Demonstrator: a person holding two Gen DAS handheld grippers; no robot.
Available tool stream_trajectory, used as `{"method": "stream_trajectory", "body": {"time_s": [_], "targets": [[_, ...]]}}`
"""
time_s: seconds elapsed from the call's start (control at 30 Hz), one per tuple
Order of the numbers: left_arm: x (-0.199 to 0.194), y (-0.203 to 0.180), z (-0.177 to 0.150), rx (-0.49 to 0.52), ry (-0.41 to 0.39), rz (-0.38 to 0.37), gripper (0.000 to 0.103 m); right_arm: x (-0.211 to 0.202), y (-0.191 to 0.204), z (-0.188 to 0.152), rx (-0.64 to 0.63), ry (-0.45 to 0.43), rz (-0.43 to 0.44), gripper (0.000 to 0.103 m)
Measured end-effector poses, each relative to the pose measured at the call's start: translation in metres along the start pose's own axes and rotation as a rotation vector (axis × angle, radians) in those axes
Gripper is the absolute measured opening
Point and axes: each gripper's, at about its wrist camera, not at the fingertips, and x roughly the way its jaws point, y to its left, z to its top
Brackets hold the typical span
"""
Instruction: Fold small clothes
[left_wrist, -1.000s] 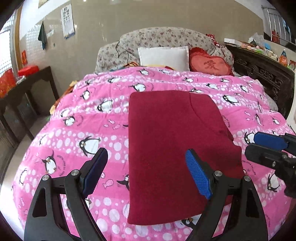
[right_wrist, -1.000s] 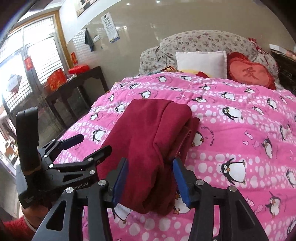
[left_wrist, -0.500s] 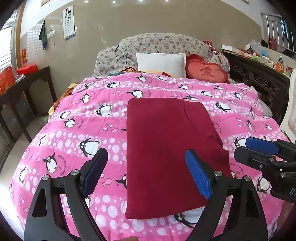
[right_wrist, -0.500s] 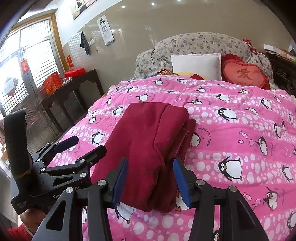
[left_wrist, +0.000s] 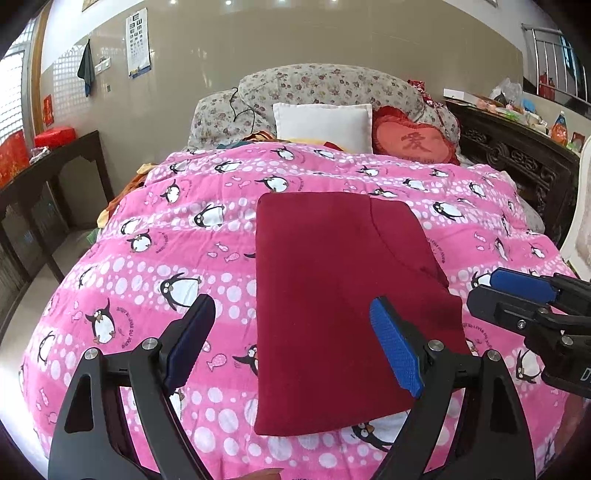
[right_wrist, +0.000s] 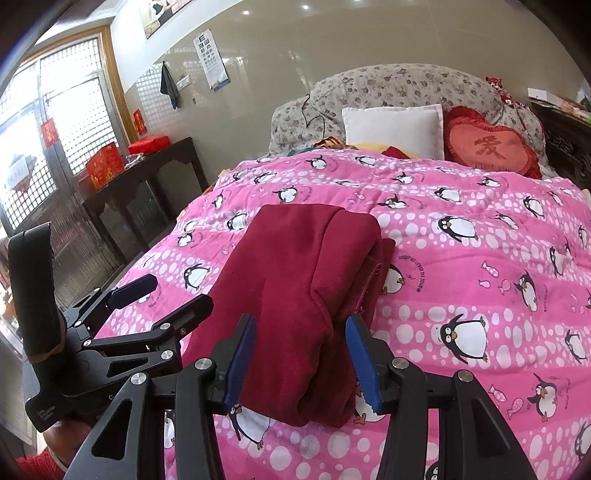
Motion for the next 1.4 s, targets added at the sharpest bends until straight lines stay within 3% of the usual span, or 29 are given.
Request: {"method": "stream_trajectory", "body": {"time_s": [1.4], "targets": [[0.011,0.003,-0.002,-0.013,0.023,-0.034,0.086,0.008,0.002,-0.003,0.007,0.018,0.026,0.049]]}}
